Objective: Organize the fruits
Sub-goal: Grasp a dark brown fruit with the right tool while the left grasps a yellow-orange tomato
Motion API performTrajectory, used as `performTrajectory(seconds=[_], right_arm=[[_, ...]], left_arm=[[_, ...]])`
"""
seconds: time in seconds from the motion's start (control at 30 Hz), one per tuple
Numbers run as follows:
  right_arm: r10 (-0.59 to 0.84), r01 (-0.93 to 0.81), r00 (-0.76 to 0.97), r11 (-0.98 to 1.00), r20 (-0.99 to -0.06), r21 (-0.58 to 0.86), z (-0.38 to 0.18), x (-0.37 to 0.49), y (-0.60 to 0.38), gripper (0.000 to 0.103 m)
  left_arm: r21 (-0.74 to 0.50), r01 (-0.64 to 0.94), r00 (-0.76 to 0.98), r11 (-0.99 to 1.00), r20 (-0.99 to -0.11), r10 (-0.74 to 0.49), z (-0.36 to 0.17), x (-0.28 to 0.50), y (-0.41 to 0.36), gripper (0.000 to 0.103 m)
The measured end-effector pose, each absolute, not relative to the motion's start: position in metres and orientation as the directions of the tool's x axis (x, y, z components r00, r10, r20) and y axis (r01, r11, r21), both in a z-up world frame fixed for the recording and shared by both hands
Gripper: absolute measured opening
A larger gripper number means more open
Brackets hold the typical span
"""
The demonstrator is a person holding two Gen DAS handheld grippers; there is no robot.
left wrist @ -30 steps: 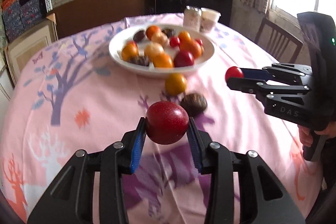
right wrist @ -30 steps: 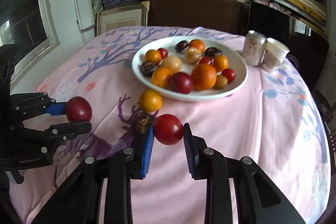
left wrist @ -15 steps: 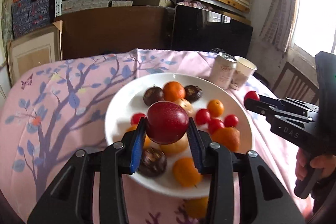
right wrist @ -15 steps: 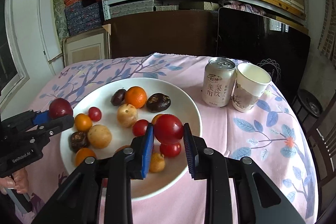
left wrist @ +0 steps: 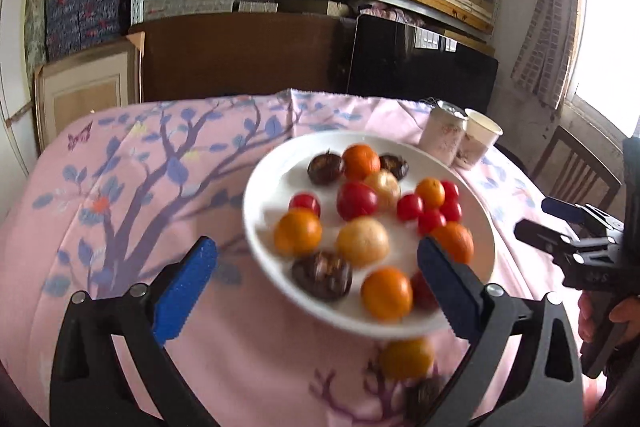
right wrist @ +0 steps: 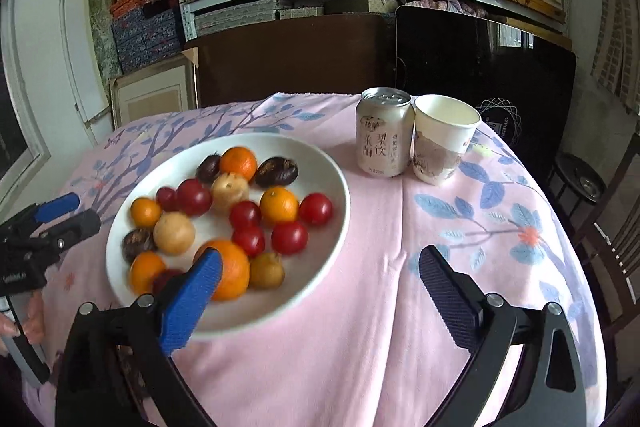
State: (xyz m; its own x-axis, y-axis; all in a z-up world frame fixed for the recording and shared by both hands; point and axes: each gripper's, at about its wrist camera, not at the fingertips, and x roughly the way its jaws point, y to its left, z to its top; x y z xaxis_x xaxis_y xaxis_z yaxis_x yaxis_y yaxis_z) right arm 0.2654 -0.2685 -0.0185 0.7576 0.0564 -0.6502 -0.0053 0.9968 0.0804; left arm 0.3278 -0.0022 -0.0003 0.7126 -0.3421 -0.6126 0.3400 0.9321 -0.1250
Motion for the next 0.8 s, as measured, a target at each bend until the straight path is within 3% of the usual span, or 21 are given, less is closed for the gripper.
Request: performTrajectory(seconds=[0.23, 0.37, 0.43, 0.5, 0.7, 0.8], right_arm=[[0.209, -0.142, 0.655, 0.978, -0.726, 0.153, -0.045, 0.21, -0.2, 0.099], [0.146, -0.188, 0.626, 0.982, -0.766, 0.034, -0.061, 0.213, -0.152, 0.099], [0.132, -0.193, 0.632, 0.981, -0.763, 0.009, -0.063, 0.216, -0.14, 0.09], [0.168, -0.201, 0.61, 0.978, -0.774, 0.053, -0.064, 0.216, -0.137, 0.041], [0.159, -0.224, 0.588, 0.974, -0.793, 0.029, -0.055, 0.183, -0.147, 0.042], [0.117, -0.192, 0.627, 0.981, -0.77, -0.007, -0.045, 0.167, -0.167, 0.042]], left_arm=[[-0.118, 0.326, 0.688, 0.938, -0.651, -0.321, -0.011, 0.289, 0.029, 0.099], [-0.1, 0.319, 0.684, 0.942, -0.664, -0.302, -0.014, 0.281, 0.034, 0.098], [-0.074, 0.324, 0.691, 0.943, -0.663, -0.289, -0.016, 0.279, 0.032, 0.098], [-0.056, 0.331, 0.688, 0.942, -0.669, -0.281, -0.019, 0.279, 0.028, 0.098], [-0.091, 0.375, 0.632, 0.922, -0.703, -0.326, -0.033, 0.276, 0.003, 0.098], [-0.047, 0.401, 0.632, 0.915, -0.709, -0.313, -0.04, 0.272, -0.022, 0.098]])
